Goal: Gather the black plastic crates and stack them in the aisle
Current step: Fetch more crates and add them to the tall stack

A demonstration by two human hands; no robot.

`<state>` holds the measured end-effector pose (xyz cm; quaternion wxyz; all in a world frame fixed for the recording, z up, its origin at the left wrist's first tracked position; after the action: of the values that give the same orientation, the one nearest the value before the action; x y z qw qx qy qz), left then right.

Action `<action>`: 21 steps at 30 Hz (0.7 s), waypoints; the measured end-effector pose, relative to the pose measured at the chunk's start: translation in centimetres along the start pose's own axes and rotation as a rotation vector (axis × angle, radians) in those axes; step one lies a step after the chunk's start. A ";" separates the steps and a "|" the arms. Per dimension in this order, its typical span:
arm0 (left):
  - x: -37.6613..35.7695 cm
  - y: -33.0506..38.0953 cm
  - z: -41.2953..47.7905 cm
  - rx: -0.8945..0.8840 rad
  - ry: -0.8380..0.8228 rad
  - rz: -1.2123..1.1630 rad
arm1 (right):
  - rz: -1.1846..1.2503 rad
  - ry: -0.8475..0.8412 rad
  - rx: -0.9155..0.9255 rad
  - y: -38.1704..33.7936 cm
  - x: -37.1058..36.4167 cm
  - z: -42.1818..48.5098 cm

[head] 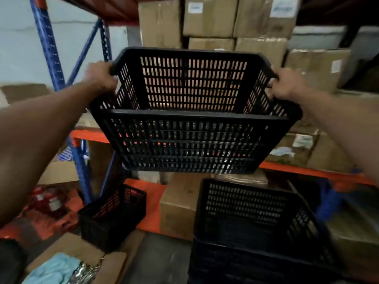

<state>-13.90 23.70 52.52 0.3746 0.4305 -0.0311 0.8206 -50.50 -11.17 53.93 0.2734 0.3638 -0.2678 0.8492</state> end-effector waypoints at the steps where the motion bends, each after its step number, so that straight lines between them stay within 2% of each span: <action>1: -0.4 2.4 -1.3 -0.019 -0.006 -0.020 | -0.015 0.016 -0.003 2.4 1.2 -0.8; 5: -2.3 11.5 -7.0 -0.164 -0.002 -0.048 | -0.069 0.025 -0.062 12.0 4.5 -4.8; 10: -6.4 18.9 -12.7 -0.111 -0.093 -0.170 | 0.004 -0.053 -0.155 21.5 5.9 -8.5; 14: -7.9 22.6 -15.0 -0.142 -0.153 -0.127 | -0.010 -0.082 -0.215 26.9 5.2 -11.9; 21: -11.2 25.1 -18.1 -0.187 -0.248 -0.072 | -0.108 -0.170 -0.285 31.5 2.6 -15.9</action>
<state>-38.47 5.90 39.75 0.4355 0.4927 -0.1379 0.7407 -80.31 -22.35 38.40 0.3440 0.4055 -0.3877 0.7529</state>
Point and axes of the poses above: each hand's wrist, its own z-axis towards the middle knuckle, its own x-axis out of the back of the hand, y = z × x, the point moved 6 cm from there along z, towards the middle knuckle, and after that the axes turned 2 degrees about z, right-handed, at the moved point
